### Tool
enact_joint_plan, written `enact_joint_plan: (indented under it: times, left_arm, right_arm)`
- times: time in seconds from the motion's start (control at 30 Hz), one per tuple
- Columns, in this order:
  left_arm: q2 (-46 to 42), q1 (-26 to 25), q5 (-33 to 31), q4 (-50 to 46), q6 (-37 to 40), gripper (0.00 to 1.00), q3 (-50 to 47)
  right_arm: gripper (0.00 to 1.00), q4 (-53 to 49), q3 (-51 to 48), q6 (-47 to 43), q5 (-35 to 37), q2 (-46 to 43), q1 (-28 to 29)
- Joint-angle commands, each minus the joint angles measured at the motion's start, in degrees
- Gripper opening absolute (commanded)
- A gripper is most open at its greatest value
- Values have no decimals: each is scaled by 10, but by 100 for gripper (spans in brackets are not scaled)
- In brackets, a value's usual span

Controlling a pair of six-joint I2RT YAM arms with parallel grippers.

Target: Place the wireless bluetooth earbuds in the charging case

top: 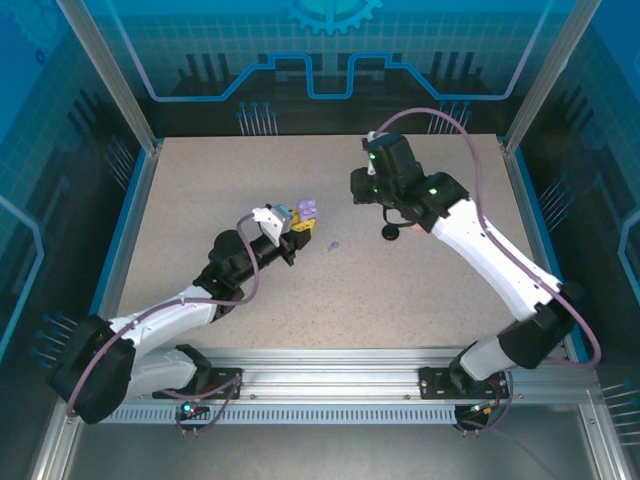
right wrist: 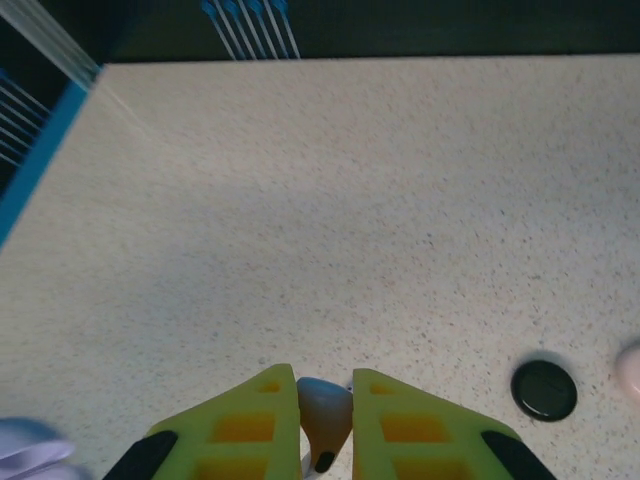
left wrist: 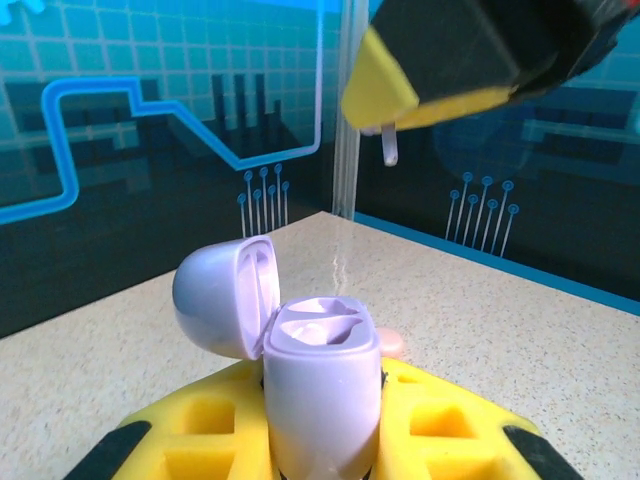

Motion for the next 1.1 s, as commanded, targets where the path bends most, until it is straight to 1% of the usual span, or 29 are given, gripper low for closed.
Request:
enact_joint_plan:
  times: [0.0, 0.07, 0.17, 0.3, 0.43, 0.7, 1.07]
  left_arm:
    - [17, -13, 25, 66, 41, 0, 18]
    - [29, -19, 26, 83, 46, 0, 25]
    - [42, -24, 34, 100, 46, 0, 36]
    - [44, -29, 49, 113, 41, 0, 45]
    - [41, -30, 63, 129, 32, 0, 44]
    - [30, -31, 93, 128, 21, 0, 39]
    - [17, -32, 102, 113, 20, 0, 34]
  right_arm:
    - [15, 88, -49, -49, -44, -54, 6]
    - [16, 133, -86, -68, -65, -88, 13]
    - [16, 167, -122, -84, -89, -122, 25]
    - [16, 187, -150, -110, -94, -152, 49]
    - [16, 197, -169, -114, -94, -173, 68]
    - [17, 190, -177, -117, -84, -184, 101]
    - [16, 187, -160, -133, -61, -147, 138]
